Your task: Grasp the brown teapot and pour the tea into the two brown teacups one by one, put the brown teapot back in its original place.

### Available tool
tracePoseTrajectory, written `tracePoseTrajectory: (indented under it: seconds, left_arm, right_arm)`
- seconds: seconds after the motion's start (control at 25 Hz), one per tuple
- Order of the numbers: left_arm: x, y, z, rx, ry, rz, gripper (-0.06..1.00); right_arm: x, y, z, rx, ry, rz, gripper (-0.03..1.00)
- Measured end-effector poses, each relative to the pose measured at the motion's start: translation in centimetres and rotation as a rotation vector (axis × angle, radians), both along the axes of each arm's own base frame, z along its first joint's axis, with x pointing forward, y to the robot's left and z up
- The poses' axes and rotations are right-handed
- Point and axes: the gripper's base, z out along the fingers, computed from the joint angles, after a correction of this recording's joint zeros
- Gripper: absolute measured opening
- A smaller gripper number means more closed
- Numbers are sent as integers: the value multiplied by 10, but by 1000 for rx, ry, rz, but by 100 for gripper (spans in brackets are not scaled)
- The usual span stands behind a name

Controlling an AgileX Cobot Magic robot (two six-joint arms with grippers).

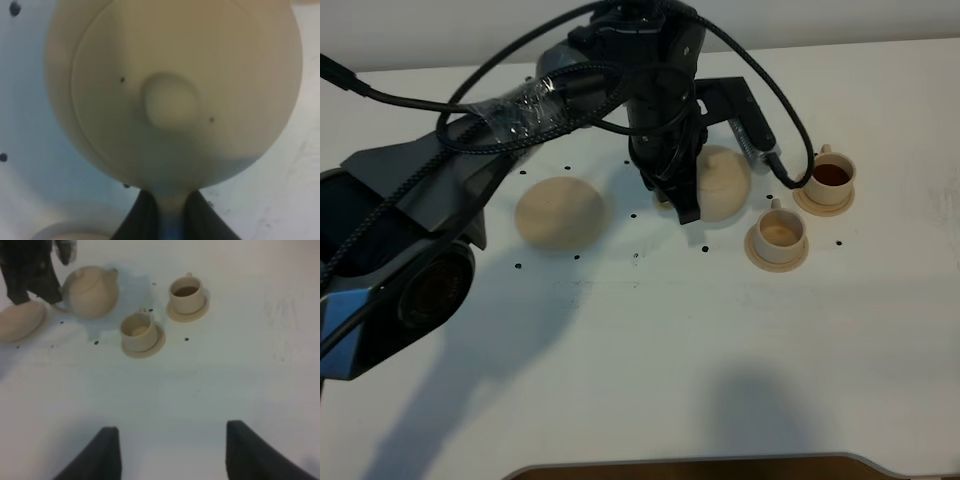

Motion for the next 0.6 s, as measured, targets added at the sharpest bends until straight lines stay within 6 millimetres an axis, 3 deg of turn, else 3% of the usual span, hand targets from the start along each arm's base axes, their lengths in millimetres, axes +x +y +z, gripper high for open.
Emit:
tracePoseTrajectory:
  seconds: [0.36,0.6]
  left_arm:
    - [-17,10,51,-34,-72,-16,14]
    - [-51,37,57,9,-19,-6,14]
  right_arm:
    - [0,0,0,0,0,0,48]
    - [0,0,0,0,0,0,48]
